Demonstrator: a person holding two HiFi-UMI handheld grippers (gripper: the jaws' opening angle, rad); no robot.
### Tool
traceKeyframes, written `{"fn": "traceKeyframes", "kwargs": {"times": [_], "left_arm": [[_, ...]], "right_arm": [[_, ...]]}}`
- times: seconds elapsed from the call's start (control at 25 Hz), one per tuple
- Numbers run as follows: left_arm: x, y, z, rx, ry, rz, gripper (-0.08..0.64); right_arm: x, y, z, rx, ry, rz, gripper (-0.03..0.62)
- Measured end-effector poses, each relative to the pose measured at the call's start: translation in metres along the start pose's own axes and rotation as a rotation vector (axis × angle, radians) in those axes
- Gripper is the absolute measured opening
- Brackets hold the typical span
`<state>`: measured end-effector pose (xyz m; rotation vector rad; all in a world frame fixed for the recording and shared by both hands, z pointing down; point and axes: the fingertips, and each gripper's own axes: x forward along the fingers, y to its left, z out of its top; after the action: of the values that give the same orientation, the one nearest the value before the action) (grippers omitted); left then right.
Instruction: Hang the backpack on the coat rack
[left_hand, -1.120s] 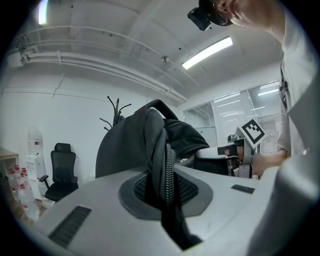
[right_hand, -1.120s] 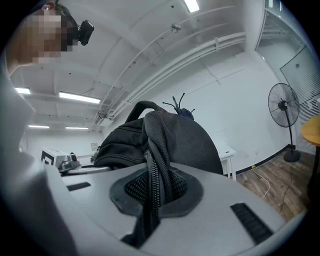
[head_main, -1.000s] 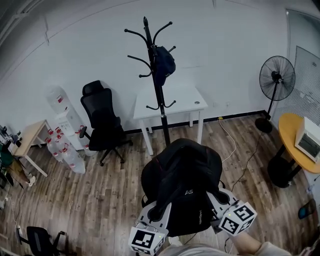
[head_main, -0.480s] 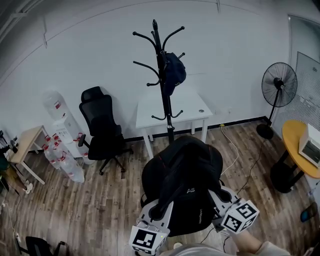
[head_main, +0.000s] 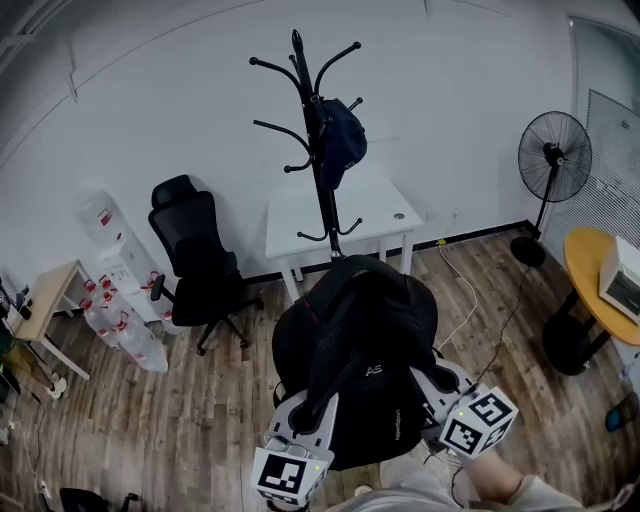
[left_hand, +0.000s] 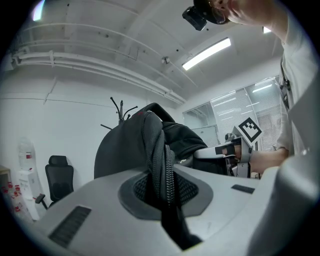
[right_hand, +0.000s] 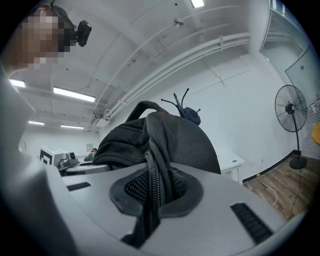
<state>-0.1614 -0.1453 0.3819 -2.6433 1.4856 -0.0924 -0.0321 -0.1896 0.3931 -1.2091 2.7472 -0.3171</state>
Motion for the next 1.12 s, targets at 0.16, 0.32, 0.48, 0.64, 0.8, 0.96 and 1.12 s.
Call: {"fn": "traceKeyframes", "kwargs": {"times": [0.16, 0.32, 0.48, 0.64, 0.8, 0.96, 1.12], "left_arm": [[0.021, 0.013, 0.004, 0.01, -0.003, 0.001, 0.031], [0.044, 0.03, 0.007, 0.029, -0.02, 0.011, 0.032], [0.073, 0.049, 0.014, 0.05, -0.03, 0.02, 0.032], [0.104, 0.07, 0.026, 0.067, -0.045, 0.024, 0.032], [0.136, 0.094, 0.035, 0.097, -0.061, 0.037, 0.032], [0.168, 0.116, 0.051, 0.122, -0.073, 0.037, 0.032], [0.194, 0.136, 0.066, 0.112, -0.069, 0.063, 0.032]], "right_arm": [[0.019, -0.015, 0.01, -0.008, 0.0, 0.009, 0.029], [0.041, -0.031, 0.019, -0.022, -0.002, 0.028, 0.029], [0.068, -0.052, 0.034, -0.024, -0.018, 0.045, 0.029], [0.098, -0.073, 0.052, -0.033, -0.043, 0.063, 0.029], [0.124, -0.093, 0.072, -0.047, -0.061, 0.076, 0.03], [0.148, -0.112, 0.093, -0.061, -0.076, 0.081, 0.031], [0.173, -0.126, 0.114, -0.08, -0.089, 0.079, 0.031]]}}
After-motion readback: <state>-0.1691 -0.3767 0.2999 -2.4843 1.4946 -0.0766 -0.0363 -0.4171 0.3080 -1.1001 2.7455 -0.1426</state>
